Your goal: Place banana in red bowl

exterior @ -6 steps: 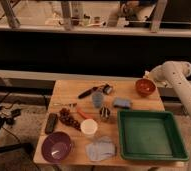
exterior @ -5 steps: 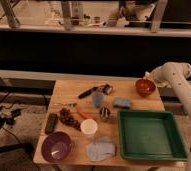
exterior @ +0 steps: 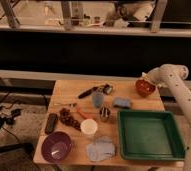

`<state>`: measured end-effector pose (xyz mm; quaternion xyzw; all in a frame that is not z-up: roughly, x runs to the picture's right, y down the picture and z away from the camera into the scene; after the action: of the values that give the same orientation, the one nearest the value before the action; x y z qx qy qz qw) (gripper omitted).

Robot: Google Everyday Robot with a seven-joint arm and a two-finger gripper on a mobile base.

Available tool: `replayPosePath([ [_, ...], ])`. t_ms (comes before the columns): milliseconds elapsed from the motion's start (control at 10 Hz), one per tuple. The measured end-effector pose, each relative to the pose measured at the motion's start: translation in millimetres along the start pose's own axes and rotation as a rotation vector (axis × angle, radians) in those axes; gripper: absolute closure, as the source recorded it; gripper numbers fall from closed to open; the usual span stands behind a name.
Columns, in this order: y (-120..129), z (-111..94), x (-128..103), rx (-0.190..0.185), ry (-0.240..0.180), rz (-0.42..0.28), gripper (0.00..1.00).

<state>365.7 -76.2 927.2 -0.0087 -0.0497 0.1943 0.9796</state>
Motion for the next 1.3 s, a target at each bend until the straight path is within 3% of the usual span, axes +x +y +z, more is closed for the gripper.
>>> replayPosePath([
  [400, 1.1, 1.5, -1.9, -0.001, -0.003, 0.0, 0.92],
  [1100, 1.3, 2.0, -2.9, -0.002, -0.004, -0.001, 0.24],
  [1300, 1.4, 2.5, -4.0, -0.003, -0.005, -0.003, 0.2],
])
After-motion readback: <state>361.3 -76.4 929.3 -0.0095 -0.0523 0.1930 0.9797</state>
